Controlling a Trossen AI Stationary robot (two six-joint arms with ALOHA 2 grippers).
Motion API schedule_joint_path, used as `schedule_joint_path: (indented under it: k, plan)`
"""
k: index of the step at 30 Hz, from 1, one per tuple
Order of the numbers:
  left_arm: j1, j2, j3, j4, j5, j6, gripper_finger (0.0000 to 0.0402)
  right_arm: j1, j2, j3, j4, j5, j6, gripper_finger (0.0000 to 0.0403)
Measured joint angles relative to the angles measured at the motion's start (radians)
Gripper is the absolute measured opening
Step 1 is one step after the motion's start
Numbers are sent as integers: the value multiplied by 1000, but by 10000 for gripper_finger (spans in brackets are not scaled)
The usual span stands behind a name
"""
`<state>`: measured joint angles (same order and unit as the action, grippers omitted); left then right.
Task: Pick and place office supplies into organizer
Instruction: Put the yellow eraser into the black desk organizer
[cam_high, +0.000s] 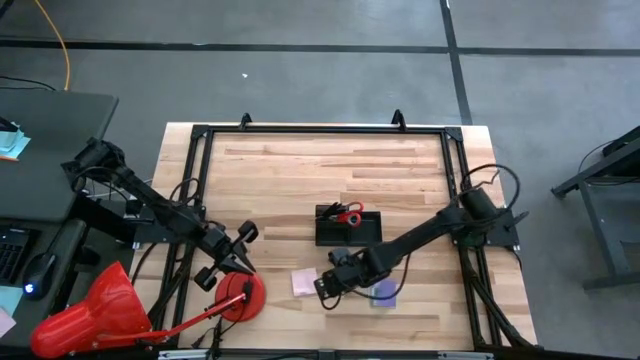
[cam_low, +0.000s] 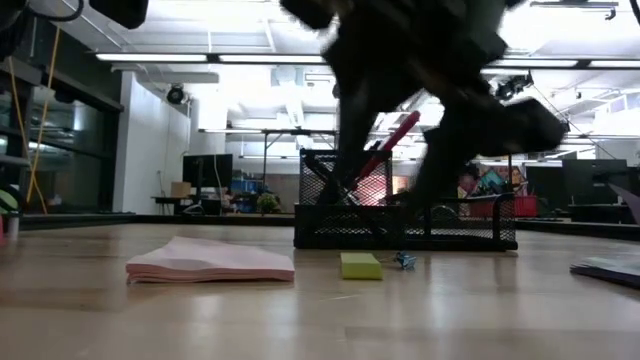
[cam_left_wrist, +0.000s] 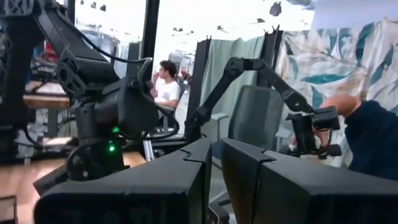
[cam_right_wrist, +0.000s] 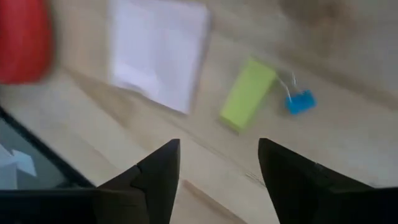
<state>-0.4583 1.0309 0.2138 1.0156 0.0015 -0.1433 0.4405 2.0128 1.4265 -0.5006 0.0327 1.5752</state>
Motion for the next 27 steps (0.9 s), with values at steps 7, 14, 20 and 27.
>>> schedule_joint_path:
  k: [7,14,20,27]
  plan:
    - [-1,0,0,-34,20,-39,28,-2,52,-2,-4,-68,108,200]
    - [0,0,0,-58,31,-48,28,-8,62,-1,-8,17,102,202]
    - [0,0,0,-55,33,-48,28,-10,74,1,-14,49,90,200]
    - [0,0,0,-62,36,-43,28,-22,79,36,-11,130,49,202]
